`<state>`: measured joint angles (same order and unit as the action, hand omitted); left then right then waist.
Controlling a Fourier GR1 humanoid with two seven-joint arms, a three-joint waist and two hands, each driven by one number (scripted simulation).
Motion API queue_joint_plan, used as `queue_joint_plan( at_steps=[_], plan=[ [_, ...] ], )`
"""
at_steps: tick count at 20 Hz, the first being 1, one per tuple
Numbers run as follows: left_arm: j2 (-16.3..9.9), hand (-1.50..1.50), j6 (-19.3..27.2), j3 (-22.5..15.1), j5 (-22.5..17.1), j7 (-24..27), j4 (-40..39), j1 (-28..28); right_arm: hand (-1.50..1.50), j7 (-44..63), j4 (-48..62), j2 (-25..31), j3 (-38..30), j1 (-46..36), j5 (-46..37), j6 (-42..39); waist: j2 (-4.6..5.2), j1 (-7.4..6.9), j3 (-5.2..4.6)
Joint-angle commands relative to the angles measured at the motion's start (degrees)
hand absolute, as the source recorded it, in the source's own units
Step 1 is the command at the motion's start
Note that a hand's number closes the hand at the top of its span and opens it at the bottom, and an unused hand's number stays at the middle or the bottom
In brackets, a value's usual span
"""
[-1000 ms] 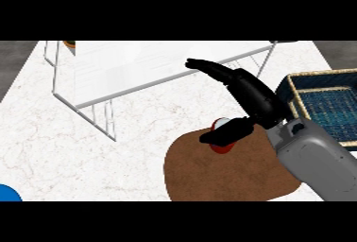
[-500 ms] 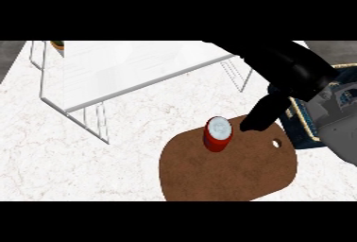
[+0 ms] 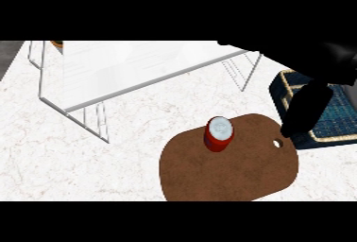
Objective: Pick the can from the cutting board and place it in the basket
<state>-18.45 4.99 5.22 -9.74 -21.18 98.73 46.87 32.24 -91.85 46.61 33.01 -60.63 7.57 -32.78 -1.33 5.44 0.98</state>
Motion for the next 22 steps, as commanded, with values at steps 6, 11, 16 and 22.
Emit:
queue_joint_plan(
  at_steps=[6, 11, 16, 22],
  plan=[
    [1.74, 0.00, -2.30, -4.83, -0.46, 2.33, 3.22, -16.07, -1.50, 3.78, -0.01, 1.17, -1.85, -1.87, 6.46, -5.44, 0.67, 1.16, -1.40],
    [2.43, 0.00, -0.55, -5.25, 0.92, 0.84, 4.50, -16.87, -1.50, 5.08, -1.20, -0.40, -2.52, -0.35, 7.51, -3.11, 0.78, 1.12, -1.24],
    [2.84, 0.00, -0.66, -5.87, 1.30, 0.11, 4.08, -17.40, -1.50, 5.75, -2.01, -2.16, -1.34, 1.92, 5.74, -0.85, 0.84, 0.56, -1.25],
    [3.19, 0.00, -0.41, -6.26, 1.73, -0.76, 4.19, -18.44, -1.50, 7.23, -2.71, -4.42, 2.73, 4.59, 1.69, 0.54, 1.16, -0.10, -1.26]
  ],
)
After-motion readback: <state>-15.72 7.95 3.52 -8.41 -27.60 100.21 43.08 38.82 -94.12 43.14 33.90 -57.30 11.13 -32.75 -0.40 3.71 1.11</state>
